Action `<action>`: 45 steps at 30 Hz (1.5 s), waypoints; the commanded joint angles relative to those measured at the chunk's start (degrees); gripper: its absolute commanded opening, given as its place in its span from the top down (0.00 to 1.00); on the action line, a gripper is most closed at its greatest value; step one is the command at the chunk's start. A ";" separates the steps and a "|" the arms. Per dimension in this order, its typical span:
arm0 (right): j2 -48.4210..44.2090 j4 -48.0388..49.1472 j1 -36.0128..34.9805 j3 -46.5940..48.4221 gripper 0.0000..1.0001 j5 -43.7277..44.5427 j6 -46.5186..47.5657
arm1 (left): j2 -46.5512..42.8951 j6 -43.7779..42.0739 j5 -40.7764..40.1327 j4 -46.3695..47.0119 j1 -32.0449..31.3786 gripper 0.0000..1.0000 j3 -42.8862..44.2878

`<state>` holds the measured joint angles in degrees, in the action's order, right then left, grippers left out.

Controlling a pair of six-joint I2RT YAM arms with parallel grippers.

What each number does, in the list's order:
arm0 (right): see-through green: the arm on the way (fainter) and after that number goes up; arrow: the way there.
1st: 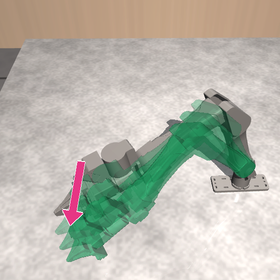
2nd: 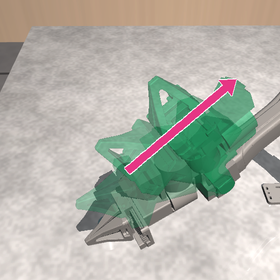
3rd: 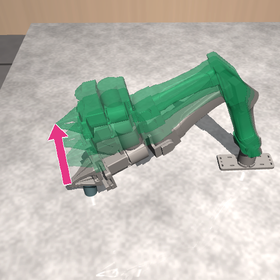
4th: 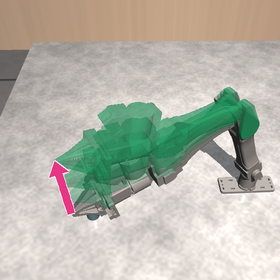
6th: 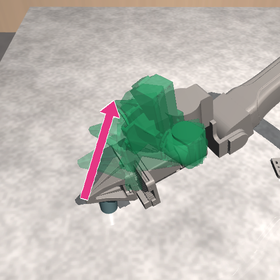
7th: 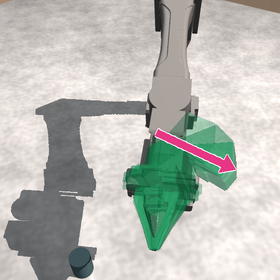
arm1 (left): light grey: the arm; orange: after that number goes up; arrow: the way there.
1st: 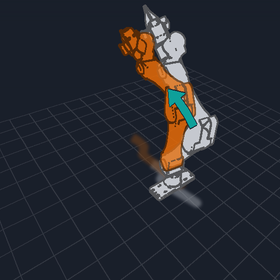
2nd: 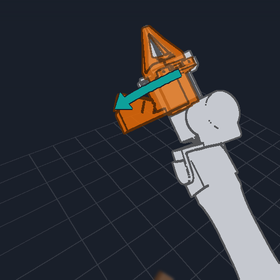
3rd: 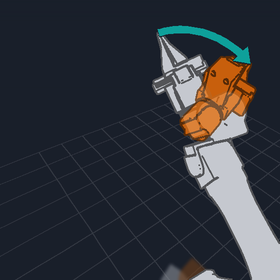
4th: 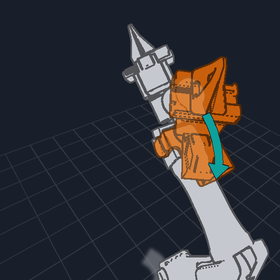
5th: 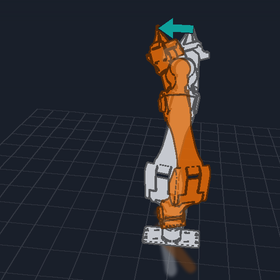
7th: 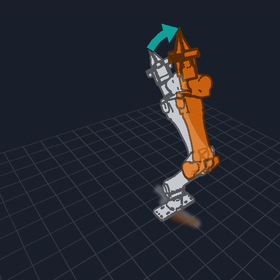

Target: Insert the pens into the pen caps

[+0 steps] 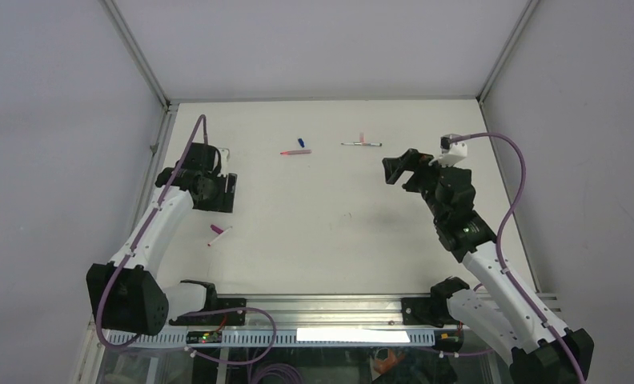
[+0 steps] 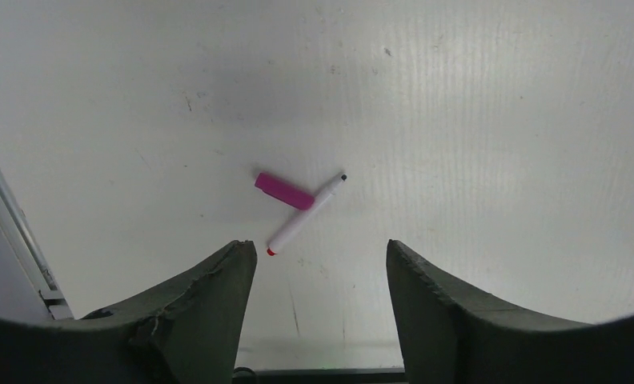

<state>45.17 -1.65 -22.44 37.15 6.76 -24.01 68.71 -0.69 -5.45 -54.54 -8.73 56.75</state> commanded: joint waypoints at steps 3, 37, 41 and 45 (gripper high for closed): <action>-1.67 -0.43 -2.13 1.05 0.00 2.06 3.14 | 8.01 -3.60 1.20 -0.42 1.34 0.44 3.37; -1.66 -0.18 -4.02 0.69 0.01 5.19 4.23 | 30.69 -2.88 -1.48 -5.90 -2.12 0.74 8.02; -1.61 -0.05 -4.15 0.57 0.00 5.21 4.25 | 32.10 -2.89 -2.89 -6.19 -2.72 0.75 8.20; -1.45 0.12 -4.15 0.55 0.00 5.26 4.27 | 32.30 -3.05 -3.27 -6.19 -3.04 0.75 8.20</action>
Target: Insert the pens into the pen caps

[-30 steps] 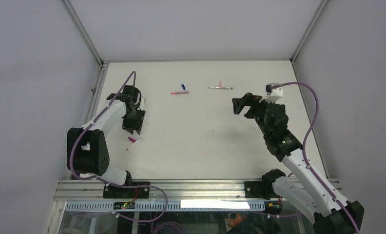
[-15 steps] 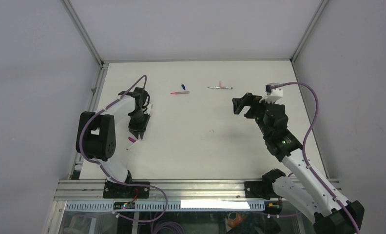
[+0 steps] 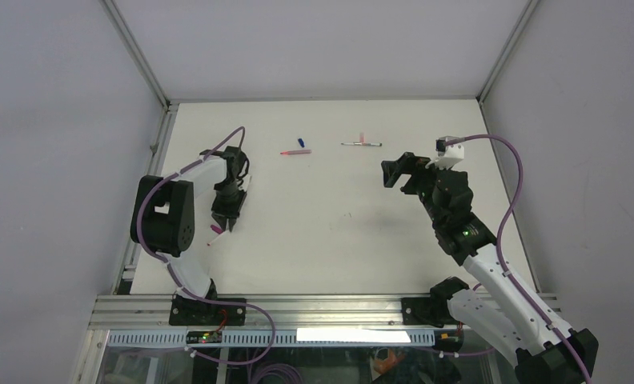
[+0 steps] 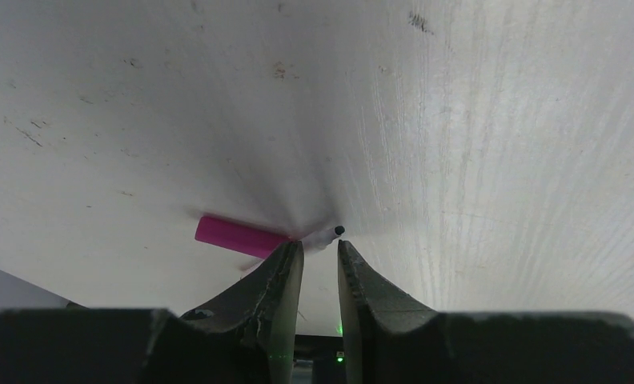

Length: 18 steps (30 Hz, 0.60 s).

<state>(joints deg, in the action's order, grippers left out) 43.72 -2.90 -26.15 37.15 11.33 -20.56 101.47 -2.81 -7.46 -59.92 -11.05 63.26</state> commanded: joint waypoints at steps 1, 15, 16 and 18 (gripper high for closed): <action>0.04 1.42 -0.40 0.43 0.01 0.71 0.81 | -0.44 -0.89 -1.27 -0.83 -0.80 0.75 1.73; 0.10 1.67 -0.49 0.34 0.01 0.80 0.83 | 3.08 -1.41 -2.98 -1.12 -4.57 0.79 1.88; 0.17 1.67 -0.49 0.35 0.01 0.80 0.85 | 3.21 -1.38 -3.19 -1.16 -4.74 0.79 1.86; 0.06 1.71 -0.48 0.37 0.01 0.80 0.85 | 3.37 -1.41 -3.17 -1.16 -4.90 0.80 1.87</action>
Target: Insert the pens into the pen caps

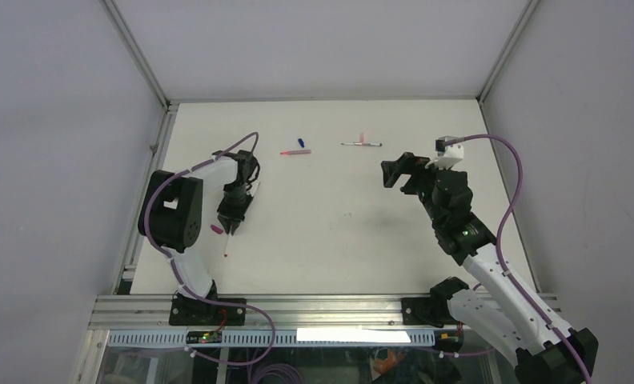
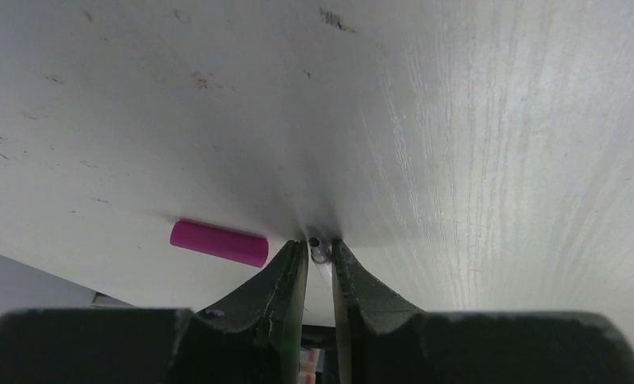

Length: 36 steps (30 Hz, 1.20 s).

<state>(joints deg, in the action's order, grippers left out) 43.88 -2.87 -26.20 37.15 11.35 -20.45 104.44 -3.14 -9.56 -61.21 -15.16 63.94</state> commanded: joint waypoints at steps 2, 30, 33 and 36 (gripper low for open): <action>-0.05 1.73 -0.44 0.34 0.00 0.77 0.68 | 0.56 -1.11 -1.22 0.13 -0.88 0.82 1.18; -0.37 1.82 -0.53 0.17 0.01 0.89 0.72 | 18.87 6.11 11.56 5.49 -14.76 1.00 38.14; -0.47 2.08 -0.58 -0.08 0.01 1.19 0.76 | 21.36 6.77 11.42 5.49 -15.24 1.00 40.48; -0.61 2.32 -0.61 -0.23 0.00 1.37 0.77 | 22.06 7.32 10.75 5.57 -15.50 0.96 40.82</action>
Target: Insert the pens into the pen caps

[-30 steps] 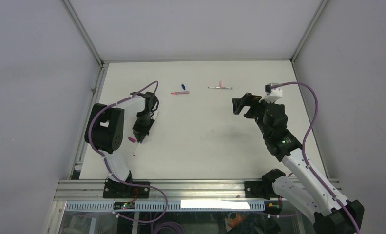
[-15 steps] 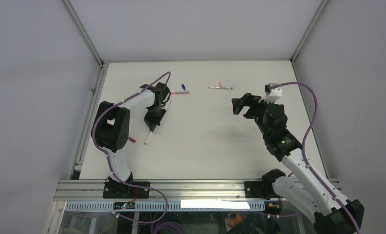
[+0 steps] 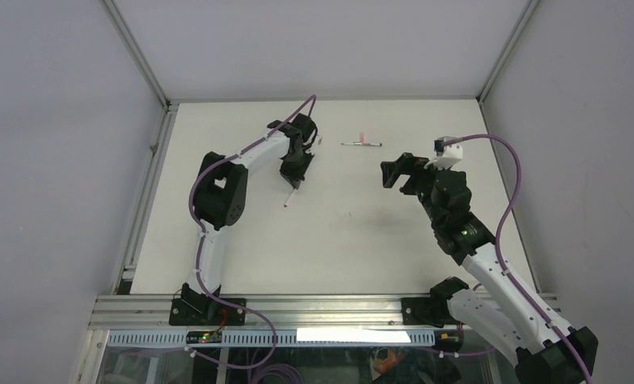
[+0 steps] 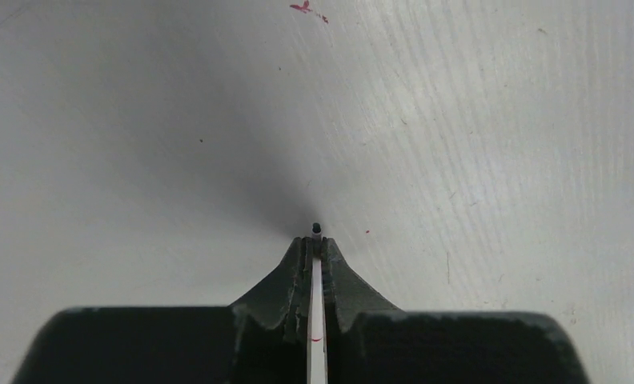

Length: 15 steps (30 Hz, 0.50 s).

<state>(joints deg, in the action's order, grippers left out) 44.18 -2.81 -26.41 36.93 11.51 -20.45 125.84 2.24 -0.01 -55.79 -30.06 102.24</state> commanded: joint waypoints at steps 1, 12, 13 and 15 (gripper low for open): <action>-0.92 2.35 -0.41 -0.07 0.00 1.23 0.76 | 0.74 1.97 0.94 0.15 -0.67 0.92 2.49; -1.17 2.37 -1.10 -0.72 0.01 1.15 1.14 | -11.31 5.76 -8.88 8.75 -0.79 0.54 -6.47; -1.16 2.37 -1.16 -0.74 0.00 1.21 1.19 | -14.12 7.46 -11.47 10.09 -0.79 0.51 -8.88; -1.19 2.37 -1.26 -0.82 0.01 1.51 1.35 | -20.41 14.88 -22.14 11.52 -0.64 0.34 -14.07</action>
<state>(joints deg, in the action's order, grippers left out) 44.03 -2.76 -27.20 36.62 11.79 -20.36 119.57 7.25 -7.42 -49.56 -30.09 93.62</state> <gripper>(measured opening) 0.993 0.545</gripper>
